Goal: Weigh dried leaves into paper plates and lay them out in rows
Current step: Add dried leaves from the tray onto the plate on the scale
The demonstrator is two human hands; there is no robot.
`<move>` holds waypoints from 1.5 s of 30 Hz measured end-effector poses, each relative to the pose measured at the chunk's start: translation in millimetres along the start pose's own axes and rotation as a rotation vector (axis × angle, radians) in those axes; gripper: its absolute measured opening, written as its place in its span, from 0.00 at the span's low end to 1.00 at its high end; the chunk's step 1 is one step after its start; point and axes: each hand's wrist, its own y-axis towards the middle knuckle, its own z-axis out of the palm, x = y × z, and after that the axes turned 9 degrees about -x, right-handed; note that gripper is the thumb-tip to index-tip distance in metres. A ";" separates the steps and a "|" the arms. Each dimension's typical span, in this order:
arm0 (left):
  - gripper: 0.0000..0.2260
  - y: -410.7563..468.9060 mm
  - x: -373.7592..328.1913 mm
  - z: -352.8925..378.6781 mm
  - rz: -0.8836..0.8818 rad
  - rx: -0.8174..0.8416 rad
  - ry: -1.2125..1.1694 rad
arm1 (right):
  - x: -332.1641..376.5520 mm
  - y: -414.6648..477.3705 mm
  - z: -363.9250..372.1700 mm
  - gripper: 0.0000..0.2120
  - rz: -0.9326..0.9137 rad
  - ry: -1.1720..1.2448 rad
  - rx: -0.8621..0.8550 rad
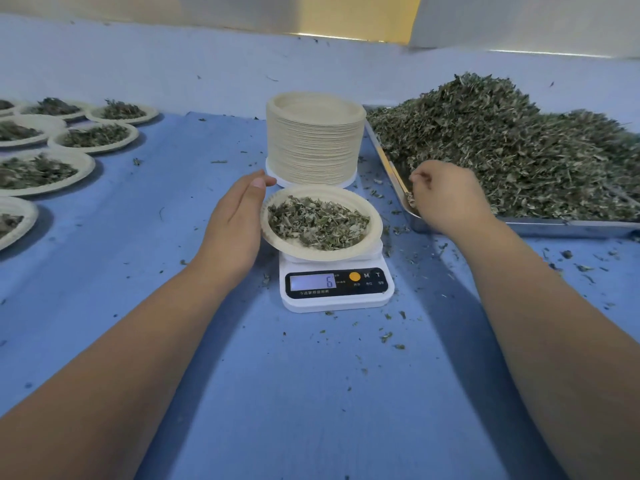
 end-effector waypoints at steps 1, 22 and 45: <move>0.16 0.1 0.7 0.6 -0.003 0.003 0.005 | 0.1 4.8 -0.9 0.11 0.014 -0.016 -0.037; 0.18 11.2 14.4 4.1 -0.150 -0.111 -0.092 | 133.9 16.8 3.3 0.19 -0.463 0.263 -0.099; 0.19 15.1 21.3 4.6 -0.182 -0.124 -0.186 | 136.8 22.1 2.9 0.34 -0.331 0.204 0.188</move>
